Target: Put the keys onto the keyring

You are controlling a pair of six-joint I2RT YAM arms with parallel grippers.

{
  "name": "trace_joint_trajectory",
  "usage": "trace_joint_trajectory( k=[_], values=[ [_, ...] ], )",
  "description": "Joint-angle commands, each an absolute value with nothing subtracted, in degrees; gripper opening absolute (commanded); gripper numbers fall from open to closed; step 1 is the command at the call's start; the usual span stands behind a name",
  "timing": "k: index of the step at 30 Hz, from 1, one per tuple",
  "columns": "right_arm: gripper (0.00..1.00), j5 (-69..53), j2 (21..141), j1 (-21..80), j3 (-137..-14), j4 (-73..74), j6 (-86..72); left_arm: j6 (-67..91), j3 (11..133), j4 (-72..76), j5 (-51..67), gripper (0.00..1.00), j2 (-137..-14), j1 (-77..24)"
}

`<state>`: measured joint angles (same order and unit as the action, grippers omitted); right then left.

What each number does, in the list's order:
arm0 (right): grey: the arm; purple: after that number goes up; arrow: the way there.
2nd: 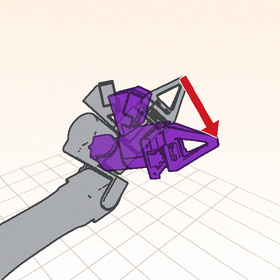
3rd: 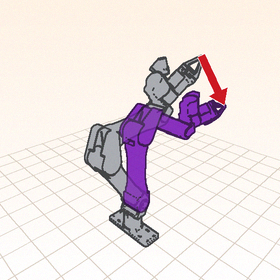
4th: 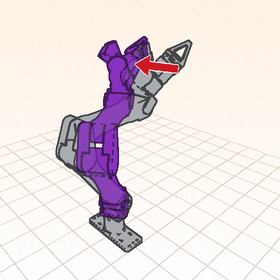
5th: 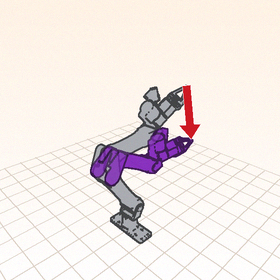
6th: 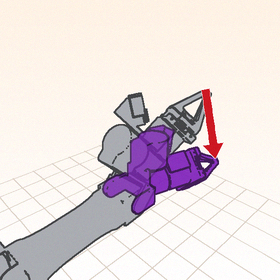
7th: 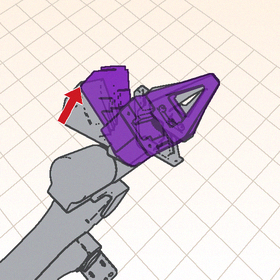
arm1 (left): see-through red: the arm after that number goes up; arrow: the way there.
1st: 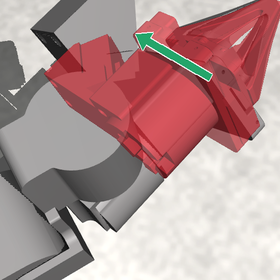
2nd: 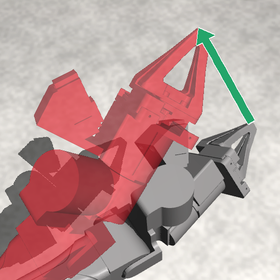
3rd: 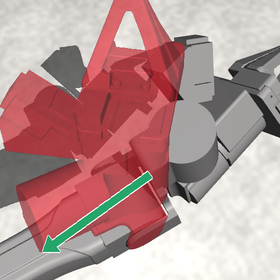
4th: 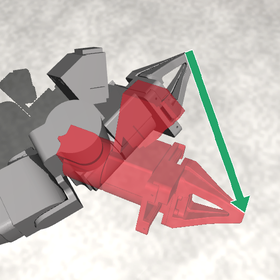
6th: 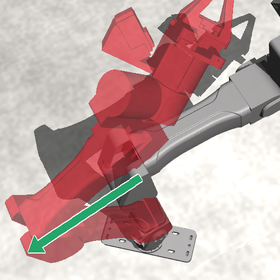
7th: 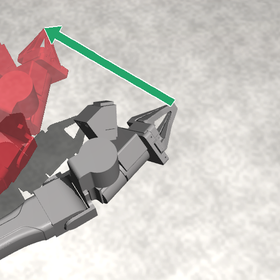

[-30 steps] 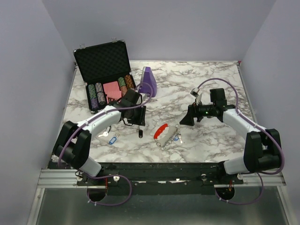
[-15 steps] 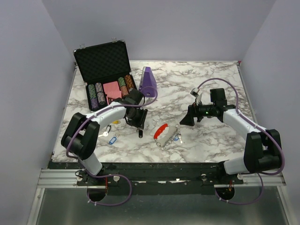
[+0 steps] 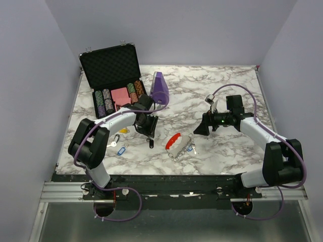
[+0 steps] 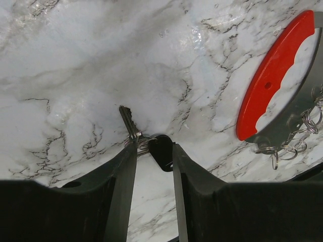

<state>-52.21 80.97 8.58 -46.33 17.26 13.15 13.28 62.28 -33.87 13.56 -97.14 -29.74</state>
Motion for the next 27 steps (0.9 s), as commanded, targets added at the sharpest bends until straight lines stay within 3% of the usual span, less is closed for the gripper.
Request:
trace_joint_trajectory(
  k=[1,27],
  values=[
    [0.94,-52.56,79.98,8.88,-47.02,18.11,14.24,12.57,63.54,-34.36,15.64,0.42,-97.65,-29.36],
    [0.94,-52.56,79.72,8.88,-47.02,18.28,14.41,12.39,64.16,-35.68,16.96,0.37,-100.02,-28.3]
  ],
)
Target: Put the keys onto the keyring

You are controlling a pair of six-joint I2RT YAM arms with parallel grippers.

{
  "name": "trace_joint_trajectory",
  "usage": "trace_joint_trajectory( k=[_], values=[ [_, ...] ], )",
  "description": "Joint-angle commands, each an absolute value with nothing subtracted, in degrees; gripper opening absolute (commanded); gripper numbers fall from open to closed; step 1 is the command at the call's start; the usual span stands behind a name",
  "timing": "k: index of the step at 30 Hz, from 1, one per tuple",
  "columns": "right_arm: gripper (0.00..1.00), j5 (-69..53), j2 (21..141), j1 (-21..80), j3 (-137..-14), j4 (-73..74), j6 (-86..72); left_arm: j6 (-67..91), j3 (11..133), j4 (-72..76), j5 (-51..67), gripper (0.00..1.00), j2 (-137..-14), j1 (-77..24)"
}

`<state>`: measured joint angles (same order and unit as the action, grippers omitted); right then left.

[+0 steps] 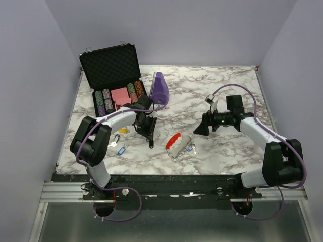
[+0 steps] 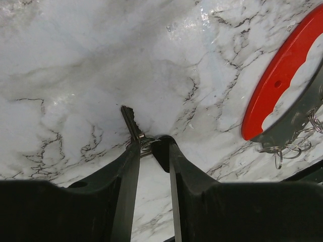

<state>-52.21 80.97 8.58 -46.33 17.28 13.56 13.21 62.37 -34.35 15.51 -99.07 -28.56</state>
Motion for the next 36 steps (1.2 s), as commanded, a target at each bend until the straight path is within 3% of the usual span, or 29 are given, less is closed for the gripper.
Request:
trace_joint_trajectory(
  k=[1,12,36],
  values=[
    [0.94,-52.65,79.8,8.88,-47.11,18.46,14.33,12.39,64.16,-35.68,16.88,0.37,-100.11,-28.3],
    [0.95,-52.65,79.8,8.88,-47.02,18.37,14.33,12.48,63.99,-36.3,17.14,0.31,-99.49,-28.3],
    [0.95,-52.82,79.72,8.88,-47.11,18.46,14.41,12.48,64.16,-36.91,16.35,0.33,-100.72,-28.21]
  ],
)
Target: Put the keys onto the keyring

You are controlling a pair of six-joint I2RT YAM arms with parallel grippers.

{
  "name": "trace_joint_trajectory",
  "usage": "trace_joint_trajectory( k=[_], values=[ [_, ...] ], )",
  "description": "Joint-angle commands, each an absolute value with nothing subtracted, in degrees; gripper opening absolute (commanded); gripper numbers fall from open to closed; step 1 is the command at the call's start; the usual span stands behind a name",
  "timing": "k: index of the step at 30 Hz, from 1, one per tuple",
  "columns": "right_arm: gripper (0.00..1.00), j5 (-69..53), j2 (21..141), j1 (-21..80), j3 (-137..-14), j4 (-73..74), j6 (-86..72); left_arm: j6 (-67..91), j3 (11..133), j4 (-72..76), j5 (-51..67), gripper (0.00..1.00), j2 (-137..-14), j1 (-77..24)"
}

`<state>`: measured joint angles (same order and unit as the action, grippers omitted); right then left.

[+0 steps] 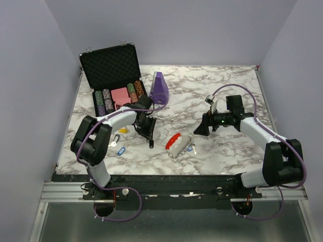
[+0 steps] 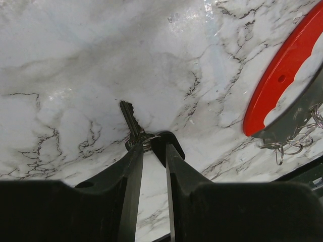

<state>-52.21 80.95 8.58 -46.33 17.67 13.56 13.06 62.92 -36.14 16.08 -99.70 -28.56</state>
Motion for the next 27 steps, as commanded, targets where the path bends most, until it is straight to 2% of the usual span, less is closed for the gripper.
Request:
trace_joint_trajectory(
  k=[1,17,21,27],
  values=[
    [0.95,-52.82,79.72,8.88,-47.02,18.46,14.33,12.48,64.16,-36.91,16.35,0.33,-100.72,-28.3],
    [0.95,-52.82,79.72,8.88,-47.02,18.54,14.41,12.57,64.25,-37.18,16.0,0.3,-100.72,-28.3],
    [0.95,-52.82,79.72,8.79,-47.11,18.54,14.41,12.83,64.25,-37.27,15.12,0.37,-100.37,-28.3],
    [0.95,-53.0,79.72,8.88,-47.11,18.54,14.5,13.01,64.25,-37.18,14.94,0.39,-100.2,-28.21]
  ],
)
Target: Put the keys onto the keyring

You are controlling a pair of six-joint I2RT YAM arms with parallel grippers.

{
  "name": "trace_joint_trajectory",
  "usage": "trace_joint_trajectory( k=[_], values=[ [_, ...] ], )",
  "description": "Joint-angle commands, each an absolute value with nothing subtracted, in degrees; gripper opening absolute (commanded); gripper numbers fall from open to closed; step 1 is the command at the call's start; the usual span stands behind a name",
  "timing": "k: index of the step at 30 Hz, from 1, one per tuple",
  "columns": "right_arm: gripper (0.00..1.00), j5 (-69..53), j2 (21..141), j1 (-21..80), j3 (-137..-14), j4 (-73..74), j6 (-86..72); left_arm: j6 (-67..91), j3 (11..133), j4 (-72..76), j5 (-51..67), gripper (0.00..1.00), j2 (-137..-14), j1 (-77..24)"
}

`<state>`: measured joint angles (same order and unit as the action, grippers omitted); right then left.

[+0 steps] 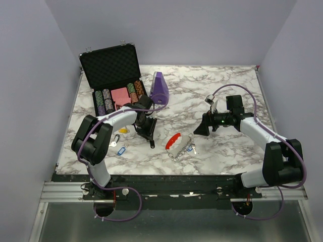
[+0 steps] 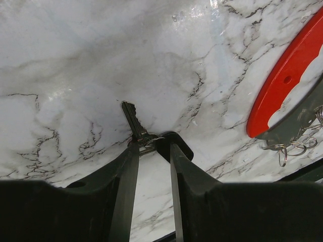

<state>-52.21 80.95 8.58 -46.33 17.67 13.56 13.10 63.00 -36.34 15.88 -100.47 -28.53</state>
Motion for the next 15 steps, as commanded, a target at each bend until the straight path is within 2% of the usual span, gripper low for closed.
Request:
trace_joint_trajectory(
  k=[1,15],
  values=[
    [0.95,-52.91,79.72,8.88,-47.11,18.54,14.59,13.01,64.25,-37.09,15.03,0.4,-100.2,-28.13],
    [0.95,-53.0,79.63,8.79,-47.02,18.55,14.59,13.01,63.99,-36.83,17.31,0.33,-100.37,-27.95]
  ],
)
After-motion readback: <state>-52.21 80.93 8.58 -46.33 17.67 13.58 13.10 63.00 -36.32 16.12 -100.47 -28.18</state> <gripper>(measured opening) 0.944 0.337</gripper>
